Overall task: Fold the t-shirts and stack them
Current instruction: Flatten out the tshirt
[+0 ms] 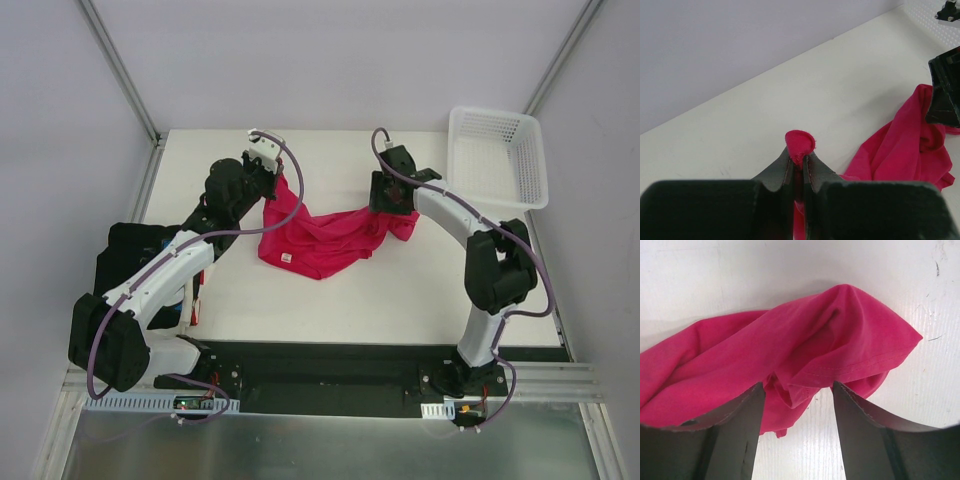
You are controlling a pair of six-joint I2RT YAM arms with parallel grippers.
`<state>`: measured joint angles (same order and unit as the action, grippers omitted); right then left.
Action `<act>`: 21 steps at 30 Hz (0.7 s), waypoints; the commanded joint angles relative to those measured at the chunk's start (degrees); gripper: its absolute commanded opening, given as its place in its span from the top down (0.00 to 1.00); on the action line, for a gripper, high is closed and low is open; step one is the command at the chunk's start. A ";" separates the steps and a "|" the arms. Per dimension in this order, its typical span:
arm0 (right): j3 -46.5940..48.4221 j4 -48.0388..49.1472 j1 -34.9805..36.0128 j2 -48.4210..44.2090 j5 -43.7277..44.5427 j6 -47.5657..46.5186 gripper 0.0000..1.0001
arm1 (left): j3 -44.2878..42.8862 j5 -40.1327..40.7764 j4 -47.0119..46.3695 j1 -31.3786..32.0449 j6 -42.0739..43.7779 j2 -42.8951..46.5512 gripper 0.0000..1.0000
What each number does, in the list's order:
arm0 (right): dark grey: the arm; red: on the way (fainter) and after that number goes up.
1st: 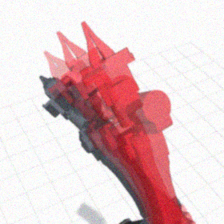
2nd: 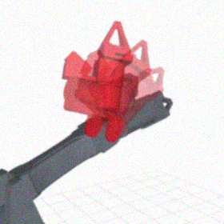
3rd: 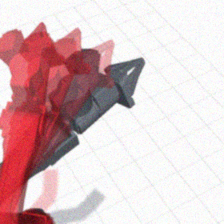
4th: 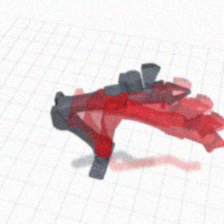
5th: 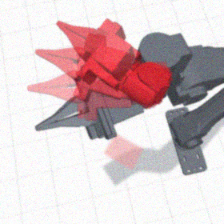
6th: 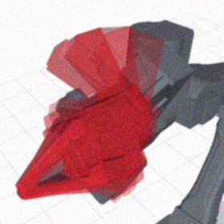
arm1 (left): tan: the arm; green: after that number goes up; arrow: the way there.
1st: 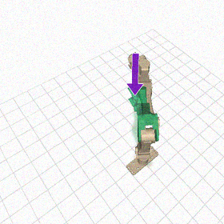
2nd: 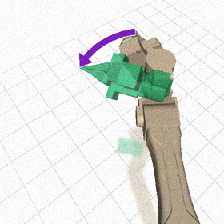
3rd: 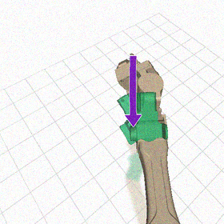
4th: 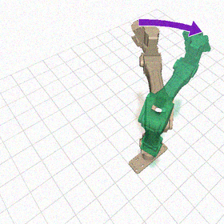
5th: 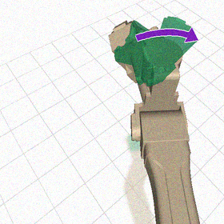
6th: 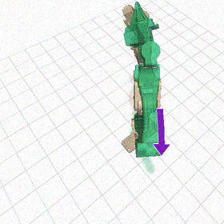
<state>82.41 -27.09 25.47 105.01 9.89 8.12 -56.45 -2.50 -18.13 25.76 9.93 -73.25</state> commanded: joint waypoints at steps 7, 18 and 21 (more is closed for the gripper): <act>4.16 -0.94 -0.51 2.92 4.96 -0.30 0.41 | -1.21 0.48 -2.70 -0.62 0.79 1.62 1.00; 5.30 -2.88 -0.69 4.41 12.78 -0.82 0.47 | -0.68 0.92 -2.52 -0.62 1.49 1.71 1.00; 5.57 -3.58 -0.60 4.94 14.53 -1.00 0.49 | -0.51 0.92 -2.61 -0.62 1.14 1.62 1.00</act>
<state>85.30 -28.51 24.99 109.54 19.51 7.84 -56.45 -2.42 -18.13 25.76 10.52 -73.25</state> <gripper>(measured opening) 0.520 0.031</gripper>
